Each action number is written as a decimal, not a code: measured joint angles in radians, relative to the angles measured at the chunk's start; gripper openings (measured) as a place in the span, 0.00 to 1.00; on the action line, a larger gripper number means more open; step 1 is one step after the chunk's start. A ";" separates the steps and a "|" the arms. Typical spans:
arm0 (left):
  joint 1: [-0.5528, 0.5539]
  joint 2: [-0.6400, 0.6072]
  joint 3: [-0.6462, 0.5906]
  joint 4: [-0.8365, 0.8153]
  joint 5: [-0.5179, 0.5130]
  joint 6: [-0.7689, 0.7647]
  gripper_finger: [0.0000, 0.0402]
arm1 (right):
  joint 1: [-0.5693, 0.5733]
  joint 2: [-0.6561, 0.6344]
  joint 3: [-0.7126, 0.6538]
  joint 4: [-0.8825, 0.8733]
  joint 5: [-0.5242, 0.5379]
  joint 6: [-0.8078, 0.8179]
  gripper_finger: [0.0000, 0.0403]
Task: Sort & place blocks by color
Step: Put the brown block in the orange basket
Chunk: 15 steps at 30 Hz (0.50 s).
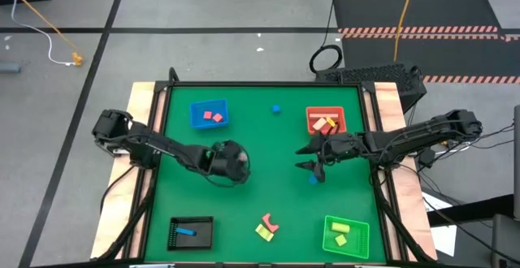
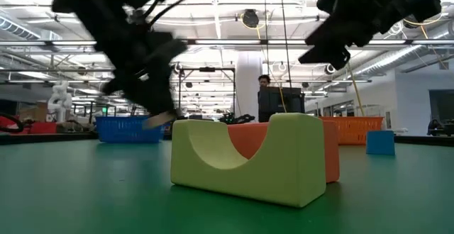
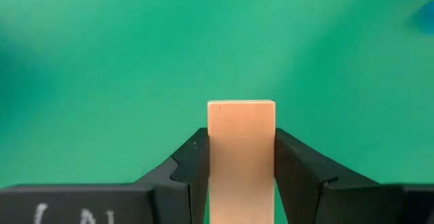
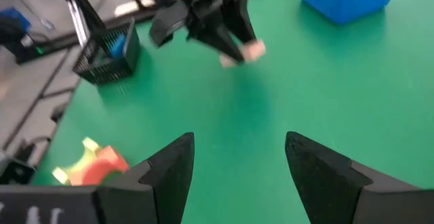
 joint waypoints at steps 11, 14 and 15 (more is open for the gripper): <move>0.108 -0.002 0.002 0.585 0.085 0.478 0.33 | 0.000 0.000 0.000 0.031 0.001 0.024 0.55; 0.121 -0.002 0.002 0.627 0.086 0.514 0.33 | 0.000 0.000 0.000 0.079 -0.003 0.024 0.55; 0.124 -0.002 0.002 0.638 0.088 0.524 0.33 | 0.000 0.000 0.000 0.095 -0.004 0.024 0.55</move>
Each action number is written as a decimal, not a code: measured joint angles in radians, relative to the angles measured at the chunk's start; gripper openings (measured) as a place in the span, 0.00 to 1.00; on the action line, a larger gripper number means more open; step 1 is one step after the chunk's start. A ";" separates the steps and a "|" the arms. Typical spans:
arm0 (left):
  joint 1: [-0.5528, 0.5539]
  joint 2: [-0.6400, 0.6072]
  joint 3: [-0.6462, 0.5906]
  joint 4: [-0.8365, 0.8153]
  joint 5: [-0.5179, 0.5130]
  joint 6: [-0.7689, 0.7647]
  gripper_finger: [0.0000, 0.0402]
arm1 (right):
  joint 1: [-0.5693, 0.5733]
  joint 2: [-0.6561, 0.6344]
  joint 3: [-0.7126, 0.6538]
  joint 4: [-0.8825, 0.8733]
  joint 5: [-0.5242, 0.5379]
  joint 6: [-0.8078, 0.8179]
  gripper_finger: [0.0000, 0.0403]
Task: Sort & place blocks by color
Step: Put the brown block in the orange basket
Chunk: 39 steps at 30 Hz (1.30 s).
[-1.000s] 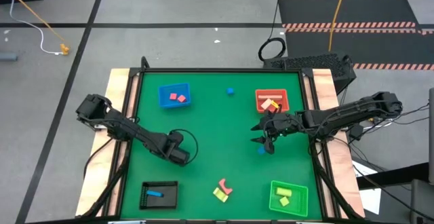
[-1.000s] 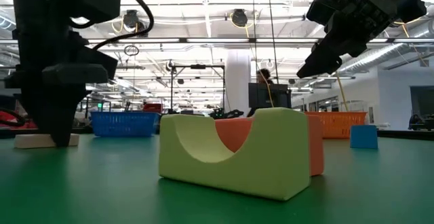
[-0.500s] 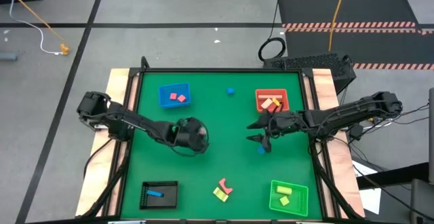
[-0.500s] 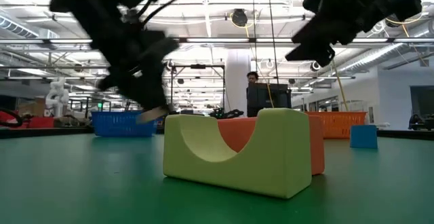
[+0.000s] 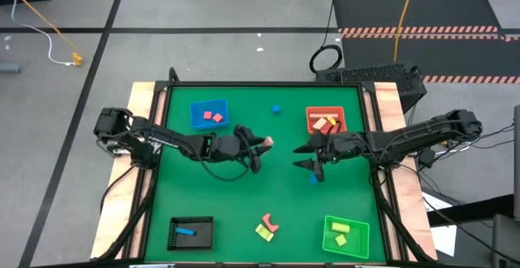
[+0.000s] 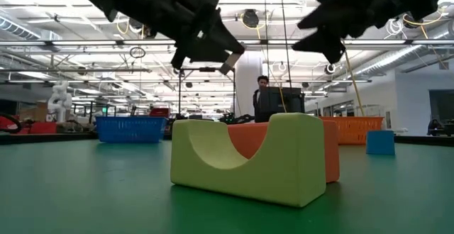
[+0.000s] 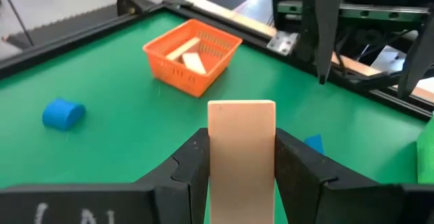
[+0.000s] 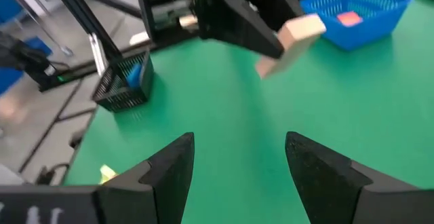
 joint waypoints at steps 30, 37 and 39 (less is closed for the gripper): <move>-0.029 -0.002 0.002 0.200 0.170 0.695 0.33 | -0.003 0.000 0.000 0.240 0.018 0.183 0.55; -0.020 -0.002 0.002 0.147 0.067 0.782 0.33 | -0.060 0.007 0.000 0.196 0.076 0.402 0.58; -0.010 -0.002 0.002 0.146 0.063 0.781 0.33 | -0.077 0.015 0.000 0.179 0.074 0.450 0.61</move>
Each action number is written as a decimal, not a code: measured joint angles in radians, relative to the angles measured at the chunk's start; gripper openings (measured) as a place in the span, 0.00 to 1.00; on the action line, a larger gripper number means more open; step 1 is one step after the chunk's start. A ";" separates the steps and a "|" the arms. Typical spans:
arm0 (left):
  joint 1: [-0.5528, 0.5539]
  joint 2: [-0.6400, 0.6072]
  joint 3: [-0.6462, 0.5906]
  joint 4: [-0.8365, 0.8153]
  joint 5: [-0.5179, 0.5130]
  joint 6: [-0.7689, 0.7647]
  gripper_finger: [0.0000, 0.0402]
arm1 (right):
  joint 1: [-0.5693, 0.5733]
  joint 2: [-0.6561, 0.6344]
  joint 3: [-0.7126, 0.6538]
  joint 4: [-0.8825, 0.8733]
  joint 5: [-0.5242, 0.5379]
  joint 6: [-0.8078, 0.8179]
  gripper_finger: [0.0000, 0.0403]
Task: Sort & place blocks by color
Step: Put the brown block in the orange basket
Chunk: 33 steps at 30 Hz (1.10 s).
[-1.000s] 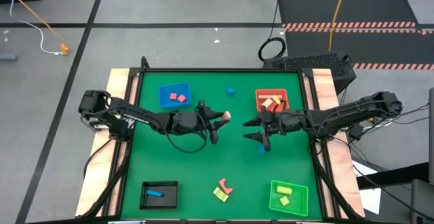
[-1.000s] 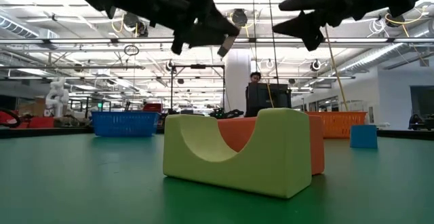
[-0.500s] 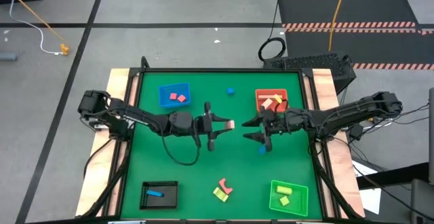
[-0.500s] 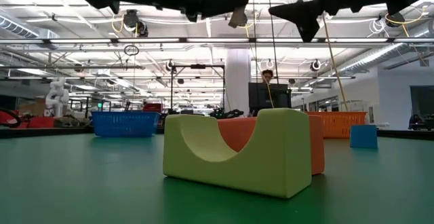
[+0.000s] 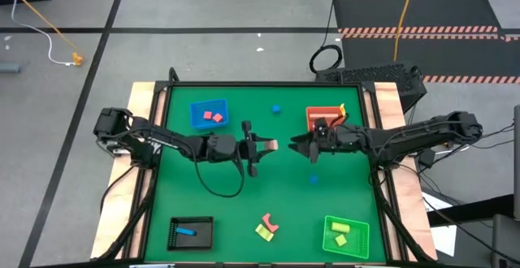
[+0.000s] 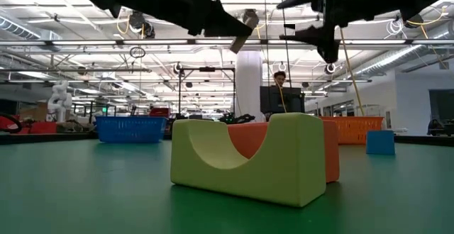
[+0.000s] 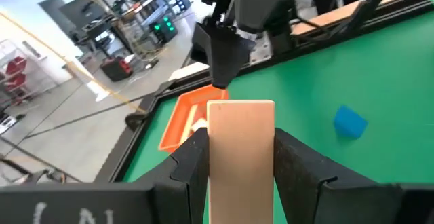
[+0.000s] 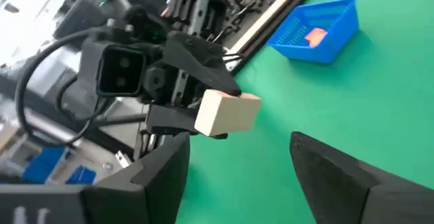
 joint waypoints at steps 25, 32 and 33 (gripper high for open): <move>0.108 0.000 0.000 -0.185 -0.003 -0.085 0.33 | -0.059 0.429 0.117 0.316 -0.051 -0.021 0.74; 0.108 0.002 0.000 -0.258 -0.052 -0.082 0.33 | -0.087 0.471 0.150 0.297 -0.029 -0.032 0.74; 0.108 0.002 0.000 -0.263 -0.052 -0.082 0.33 | -0.090 0.470 0.150 0.297 -0.019 -0.035 0.74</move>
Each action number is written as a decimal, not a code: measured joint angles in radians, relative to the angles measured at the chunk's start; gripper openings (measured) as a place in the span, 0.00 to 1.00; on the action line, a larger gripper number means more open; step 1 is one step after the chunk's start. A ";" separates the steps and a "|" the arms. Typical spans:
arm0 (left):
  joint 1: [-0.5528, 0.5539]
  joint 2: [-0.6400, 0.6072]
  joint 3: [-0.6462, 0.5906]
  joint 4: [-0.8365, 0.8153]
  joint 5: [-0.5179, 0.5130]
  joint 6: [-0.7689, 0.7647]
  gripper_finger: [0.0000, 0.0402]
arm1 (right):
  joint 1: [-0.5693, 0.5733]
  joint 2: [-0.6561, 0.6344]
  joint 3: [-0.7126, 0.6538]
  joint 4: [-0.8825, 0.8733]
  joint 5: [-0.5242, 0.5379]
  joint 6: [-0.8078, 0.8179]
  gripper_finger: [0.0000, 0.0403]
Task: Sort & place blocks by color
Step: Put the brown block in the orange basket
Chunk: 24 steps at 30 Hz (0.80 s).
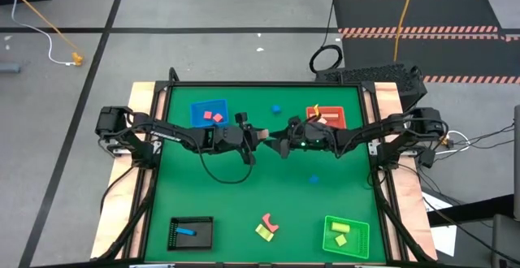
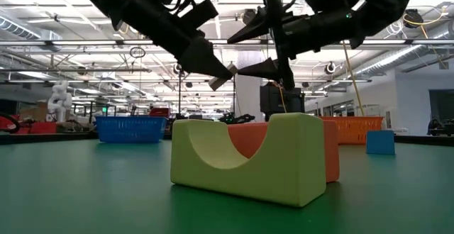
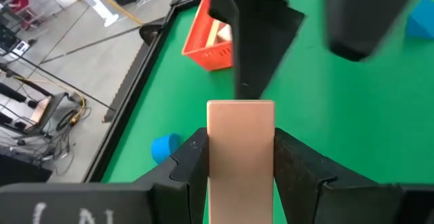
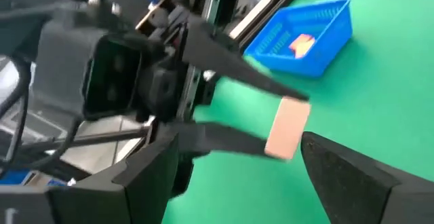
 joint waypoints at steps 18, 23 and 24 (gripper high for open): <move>-0.020 0.000 0.000 0.062 0.031 0.133 0.35 | -0.032 -0.001 0.001 -0.046 0.046 -0.031 0.45; -0.029 0.000 -0.002 0.077 0.026 0.157 0.33 | -0.045 -0.001 0.001 -0.039 0.038 -0.031 0.38; -0.029 0.000 -0.002 0.086 0.026 0.164 0.33 | -0.046 -0.002 0.001 -0.035 0.041 -0.031 0.36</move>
